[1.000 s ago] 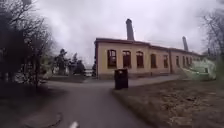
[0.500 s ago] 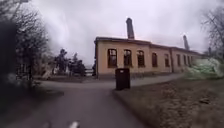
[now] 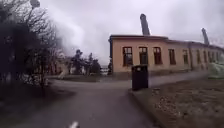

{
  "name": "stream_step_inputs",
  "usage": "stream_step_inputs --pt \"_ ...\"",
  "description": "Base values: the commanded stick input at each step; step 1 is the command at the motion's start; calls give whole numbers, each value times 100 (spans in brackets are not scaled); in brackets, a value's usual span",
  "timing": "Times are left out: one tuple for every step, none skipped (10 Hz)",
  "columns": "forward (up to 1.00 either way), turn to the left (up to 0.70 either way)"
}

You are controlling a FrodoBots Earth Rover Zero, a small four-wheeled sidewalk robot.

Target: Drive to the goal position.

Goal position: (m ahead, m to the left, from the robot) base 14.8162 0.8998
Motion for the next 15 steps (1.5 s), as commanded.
stream_step_inputs --pt "68 39" --pt "57 57" --pt "54 54" --pt "70 32" --pt "70 10" --pt "70 0" --pt "70 0" --pt "70 0" --pt "70 0" --pt "70 -10" --pt "70 -24" --pt "70 -35" --pt "70 -26" --pt "70 0" --pt "70 0"
